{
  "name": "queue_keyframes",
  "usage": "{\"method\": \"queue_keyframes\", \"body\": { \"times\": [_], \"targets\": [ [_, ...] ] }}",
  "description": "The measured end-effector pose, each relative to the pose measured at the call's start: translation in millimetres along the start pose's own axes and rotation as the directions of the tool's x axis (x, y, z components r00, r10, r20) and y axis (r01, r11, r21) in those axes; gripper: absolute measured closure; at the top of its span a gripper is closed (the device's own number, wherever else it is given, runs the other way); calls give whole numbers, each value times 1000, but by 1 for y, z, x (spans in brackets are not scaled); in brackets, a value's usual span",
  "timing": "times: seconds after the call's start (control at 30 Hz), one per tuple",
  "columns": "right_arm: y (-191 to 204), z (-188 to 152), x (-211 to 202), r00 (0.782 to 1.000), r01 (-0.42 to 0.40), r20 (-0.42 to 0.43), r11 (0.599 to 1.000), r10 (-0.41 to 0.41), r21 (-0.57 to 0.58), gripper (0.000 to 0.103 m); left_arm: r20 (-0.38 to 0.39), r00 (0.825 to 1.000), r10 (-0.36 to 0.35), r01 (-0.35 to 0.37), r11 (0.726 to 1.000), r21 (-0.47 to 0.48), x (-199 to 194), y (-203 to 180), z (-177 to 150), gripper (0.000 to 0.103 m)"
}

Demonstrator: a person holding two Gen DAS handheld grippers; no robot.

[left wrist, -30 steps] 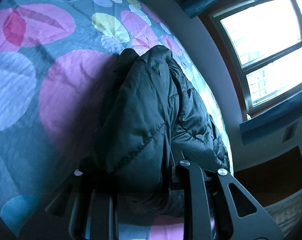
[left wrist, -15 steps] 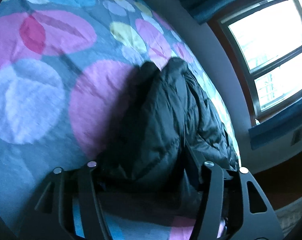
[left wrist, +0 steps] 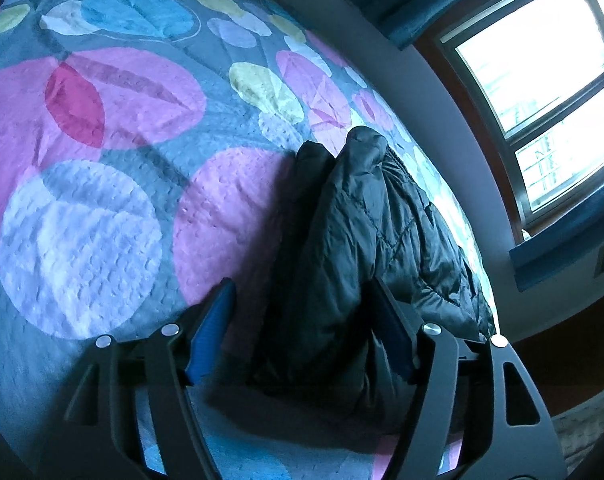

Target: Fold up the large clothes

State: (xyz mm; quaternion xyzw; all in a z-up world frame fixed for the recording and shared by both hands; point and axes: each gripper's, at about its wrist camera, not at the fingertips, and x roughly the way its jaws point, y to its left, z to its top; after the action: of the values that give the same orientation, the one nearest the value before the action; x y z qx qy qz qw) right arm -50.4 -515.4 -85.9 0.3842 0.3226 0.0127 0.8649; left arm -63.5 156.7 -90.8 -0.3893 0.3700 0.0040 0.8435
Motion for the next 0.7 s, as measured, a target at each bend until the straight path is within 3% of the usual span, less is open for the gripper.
{"method": "queue_keyframes", "body": {
  "times": [0.1, 0.2, 0.3, 0.43, 0.57, 0.7],
  "targets": [
    [38, -1, 8, 998, -55, -28, 995, 53, -86, 36, 3, 1000, 6, -6, 1000, 0, -1, -1, -1, 30],
    [84, -6, 25, 983, -161, -111, 972, 143, -173, 33, -3, 1000, 4, -4, 1000, 5, 0, -3, -1, 25],
    [132, -20, 49, 955, -263, -208, 929, 212, -261, 32, -6, 1000, 5, -5, 1000, 13, 1, -3, -2, 24],
    [187, -44, 91, 886, -397, -365, 874, 285, -281, 32, -13, 1000, 5, -5, 1000, 27, 2, -4, -1, 23],
    [215, -67, 130, 848, -420, -468, 854, 249, -307, 31, -20, 1000, 8, -7, 999, 47, 3, -5, -2, 22],
    [211, -85, 171, 821, -366, -552, 876, 144, -315, 25, -25, 1000, 2, 0, 999, 54, 3, -5, -1, 21]
  ]
}}
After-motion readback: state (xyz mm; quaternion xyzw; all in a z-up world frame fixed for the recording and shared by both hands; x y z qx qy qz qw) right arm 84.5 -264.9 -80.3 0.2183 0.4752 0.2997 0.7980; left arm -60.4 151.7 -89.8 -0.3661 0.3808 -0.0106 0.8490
